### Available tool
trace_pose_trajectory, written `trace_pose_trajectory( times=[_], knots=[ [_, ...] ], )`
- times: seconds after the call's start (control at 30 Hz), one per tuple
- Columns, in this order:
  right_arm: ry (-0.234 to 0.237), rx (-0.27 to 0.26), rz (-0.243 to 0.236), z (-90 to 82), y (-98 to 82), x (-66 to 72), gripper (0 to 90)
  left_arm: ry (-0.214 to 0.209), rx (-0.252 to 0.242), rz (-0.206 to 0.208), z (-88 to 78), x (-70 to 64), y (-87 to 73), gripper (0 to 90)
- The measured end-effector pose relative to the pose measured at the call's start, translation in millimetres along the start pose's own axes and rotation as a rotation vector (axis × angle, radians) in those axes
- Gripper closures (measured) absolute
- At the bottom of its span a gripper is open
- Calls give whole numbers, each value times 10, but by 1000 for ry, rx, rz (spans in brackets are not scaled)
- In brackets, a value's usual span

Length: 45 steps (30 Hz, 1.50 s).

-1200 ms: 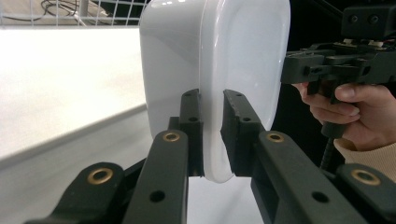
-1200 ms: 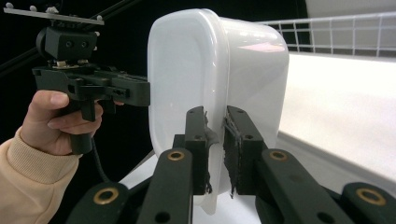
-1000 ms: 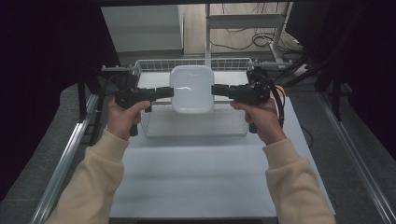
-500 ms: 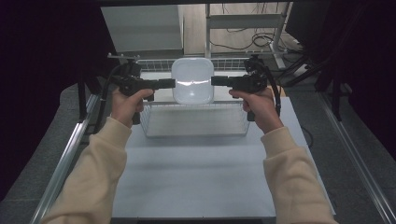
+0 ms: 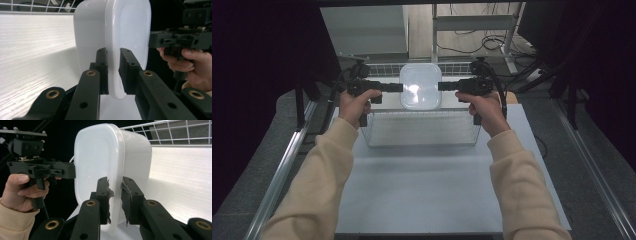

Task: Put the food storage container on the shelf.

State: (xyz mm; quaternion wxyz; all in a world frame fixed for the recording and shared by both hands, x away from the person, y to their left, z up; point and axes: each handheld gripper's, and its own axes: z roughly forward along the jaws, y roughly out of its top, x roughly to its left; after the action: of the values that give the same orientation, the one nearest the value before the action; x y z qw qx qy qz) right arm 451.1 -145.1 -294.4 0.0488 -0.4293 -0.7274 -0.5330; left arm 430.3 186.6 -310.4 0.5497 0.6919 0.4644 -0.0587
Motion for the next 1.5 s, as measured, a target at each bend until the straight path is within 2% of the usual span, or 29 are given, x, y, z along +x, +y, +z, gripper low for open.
trace_pose_trajectory(
  times=[0.1,0.23,0.37,0.6,0.7,0.8,0.9,1.0,1.07,1.13,1.27,1.33,1.4,1.5],
  knots=[
    [3,4,15,36,10,-55,751,-10,6,-38,24,50,37,769],
    [24,10,80,99,24,-158,731,-30,9,-97,72,163,94,744],
    [36,-1,128,161,32,-245,712,-36,-1,-136,122,242,120,713],
    [58,-18,182,218,34,-324,680,-25,-13,-167,191,313,115,655],
    [49,-24,190,246,22,-333,654,-34,-39,-187,220,355,79,635],
    [56,-29,218,258,15,-357,639,-46,-51,-184,223,373,64,627],
    [56,-30,228,272,8,-359,597,-33,-55,-178,229,370,56,591],
    [35,-16,201,292,0,-330,491,-1,-55,-159,224,362,52,517],
    [0,-30,156,289,-3,-287,381,31,-59,-146,202,339,46,401],
    [-9,-56,134,255,0,-252,335,52,-79,-112,151,288,36,346],
    [-18,-107,89,116,1,-170,296,63,-115,-42,-3,151,-9,283],
    [-21,-117,38,38,-19,-120,292,68,-126,-12,-87,83,-60,272],
    [-18,-119,-23,-49,-61,-76,290,93,-125,28,-149,15,-119,269],
    [-28,-119,-101,-176,-178,-5,294,134,-122,106,-253,-109,-295,269]
  ],
)
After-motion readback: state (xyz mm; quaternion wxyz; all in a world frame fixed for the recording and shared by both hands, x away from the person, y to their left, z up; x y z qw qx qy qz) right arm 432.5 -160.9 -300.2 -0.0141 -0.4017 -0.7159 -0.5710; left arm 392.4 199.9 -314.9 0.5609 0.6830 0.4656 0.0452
